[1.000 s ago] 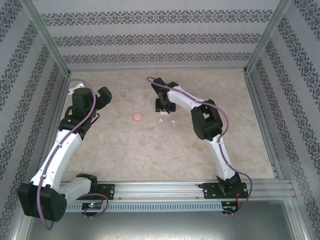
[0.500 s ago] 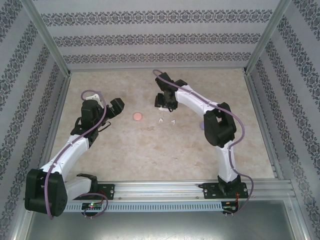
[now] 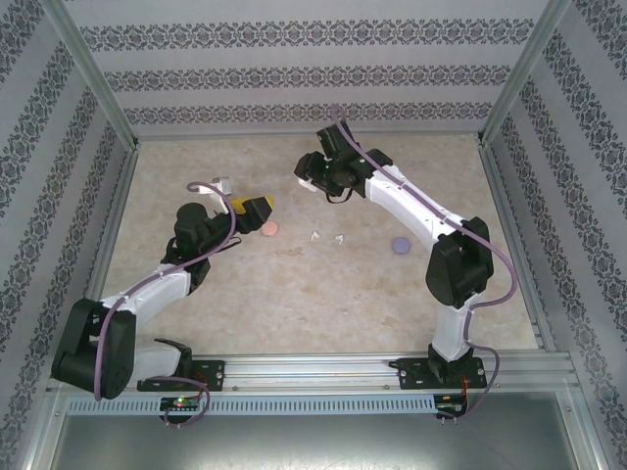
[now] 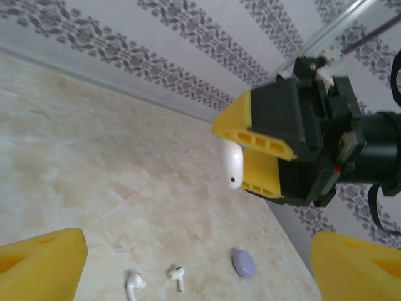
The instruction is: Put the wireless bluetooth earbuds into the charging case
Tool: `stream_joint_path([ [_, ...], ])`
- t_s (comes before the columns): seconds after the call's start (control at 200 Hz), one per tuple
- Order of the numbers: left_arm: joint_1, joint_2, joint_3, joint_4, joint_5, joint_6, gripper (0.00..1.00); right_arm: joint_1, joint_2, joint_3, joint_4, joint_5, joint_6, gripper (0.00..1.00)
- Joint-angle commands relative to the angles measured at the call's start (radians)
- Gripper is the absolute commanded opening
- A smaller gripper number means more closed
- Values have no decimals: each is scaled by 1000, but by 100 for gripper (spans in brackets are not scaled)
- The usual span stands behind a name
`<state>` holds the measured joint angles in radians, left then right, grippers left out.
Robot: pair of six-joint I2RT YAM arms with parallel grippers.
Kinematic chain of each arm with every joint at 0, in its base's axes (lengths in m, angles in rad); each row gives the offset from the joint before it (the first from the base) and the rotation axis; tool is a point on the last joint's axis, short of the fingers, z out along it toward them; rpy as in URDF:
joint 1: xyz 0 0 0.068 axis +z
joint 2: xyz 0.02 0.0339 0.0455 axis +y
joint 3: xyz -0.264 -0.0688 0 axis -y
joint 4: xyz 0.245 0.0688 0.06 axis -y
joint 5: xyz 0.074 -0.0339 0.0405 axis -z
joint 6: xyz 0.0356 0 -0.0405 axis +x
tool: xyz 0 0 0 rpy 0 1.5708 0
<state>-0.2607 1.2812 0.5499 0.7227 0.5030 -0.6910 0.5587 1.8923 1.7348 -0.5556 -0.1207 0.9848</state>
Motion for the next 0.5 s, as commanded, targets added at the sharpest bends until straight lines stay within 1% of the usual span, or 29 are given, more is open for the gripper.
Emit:
stream_joint_path([
  [0.0,-43,45,26,143,24,-8,89,8,-69,-40,85,-14,146,39],
  [0.18,-89,123,62,213,16,-11,83,40,-117,-88,130,21,242,39],
  [0.335,-104,166,88,260,28,-21,77,67,-133,-96,132,49,272,39],
  [0.495,-111,197,108,296,32,-28,70,90,-138,-103,144,49,297,39],
])
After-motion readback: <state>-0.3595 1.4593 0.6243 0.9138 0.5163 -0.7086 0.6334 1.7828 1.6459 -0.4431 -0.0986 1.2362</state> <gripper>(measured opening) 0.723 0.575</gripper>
